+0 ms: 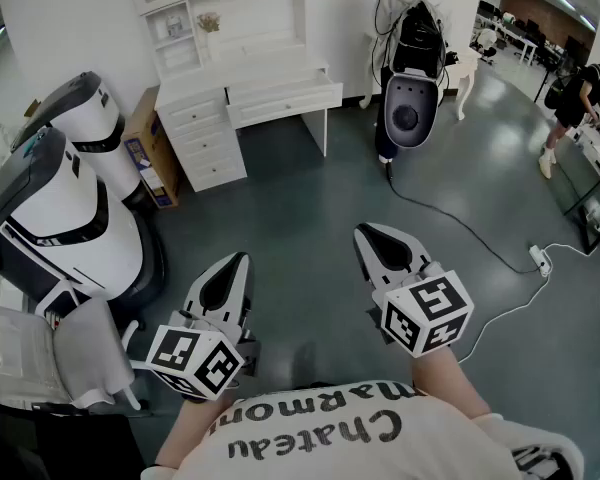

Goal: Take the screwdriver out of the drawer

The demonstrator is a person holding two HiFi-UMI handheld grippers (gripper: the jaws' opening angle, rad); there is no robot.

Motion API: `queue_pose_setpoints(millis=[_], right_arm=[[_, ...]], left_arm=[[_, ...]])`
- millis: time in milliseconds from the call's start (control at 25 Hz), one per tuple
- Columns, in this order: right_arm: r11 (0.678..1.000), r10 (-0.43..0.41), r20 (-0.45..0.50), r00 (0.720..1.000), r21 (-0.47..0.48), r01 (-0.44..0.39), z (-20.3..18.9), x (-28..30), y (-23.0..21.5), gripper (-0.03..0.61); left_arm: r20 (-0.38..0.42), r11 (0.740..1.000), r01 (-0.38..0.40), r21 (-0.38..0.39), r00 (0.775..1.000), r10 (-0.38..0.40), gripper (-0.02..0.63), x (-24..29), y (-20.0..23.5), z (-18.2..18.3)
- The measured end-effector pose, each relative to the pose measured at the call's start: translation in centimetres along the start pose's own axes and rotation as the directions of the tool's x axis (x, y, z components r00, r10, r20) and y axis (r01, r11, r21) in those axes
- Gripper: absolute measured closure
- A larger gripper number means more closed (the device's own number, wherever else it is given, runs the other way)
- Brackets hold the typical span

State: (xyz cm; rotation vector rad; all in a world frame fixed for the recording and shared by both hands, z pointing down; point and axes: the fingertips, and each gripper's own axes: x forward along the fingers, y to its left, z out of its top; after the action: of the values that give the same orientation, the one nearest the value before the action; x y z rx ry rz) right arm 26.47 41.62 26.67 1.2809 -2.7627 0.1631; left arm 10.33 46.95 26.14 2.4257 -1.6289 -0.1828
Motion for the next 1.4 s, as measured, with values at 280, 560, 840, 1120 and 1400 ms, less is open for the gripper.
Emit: queue_pose_setpoints(millis=[280,560,840,1120,1400], right_arm=[[1.0,-0.002,0.006,1.0,0.009,0.002,-0.6,-1.6,-0.8,0.54],[0.999,0.011,-0.013,1.0,0.038,-0.01,-1.1,-1.4,-0.9,0.54],[0.996,0.005,-0.008,1.0,0.091,-0.004,-1.5,0.4,-1.9,0.538],[0.986,-0.061,-0.042,0.997,0.154,0.067,-2.6,3.1,-4.7,0.538],[0.977,-0.102,-0.064,0.993,0.181,0.112,-1.8,9.5,-6.7,0.538]], left_arm=[[0.007,1.0,0.002,0.012,1.0,-0.002,0.594,-0.5,-1.7,-0.7],[0.012,1.0,-0.017,-0.018,1.0,0.017,0.594,-1.1,-1.0,-0.9],[0.013,0.999,0.028,-0.039,1.0,-0.027,0.594,1.2,0.4,-0.7],[-0.017,0.992,0.1,-0.079,0.995,-0.102,0.594,5.8,2.7,-2.2],[-0.023,0.984,0.159,-0.085,0.987,-0.162,0.594,11.8,7.5,-0.4]])
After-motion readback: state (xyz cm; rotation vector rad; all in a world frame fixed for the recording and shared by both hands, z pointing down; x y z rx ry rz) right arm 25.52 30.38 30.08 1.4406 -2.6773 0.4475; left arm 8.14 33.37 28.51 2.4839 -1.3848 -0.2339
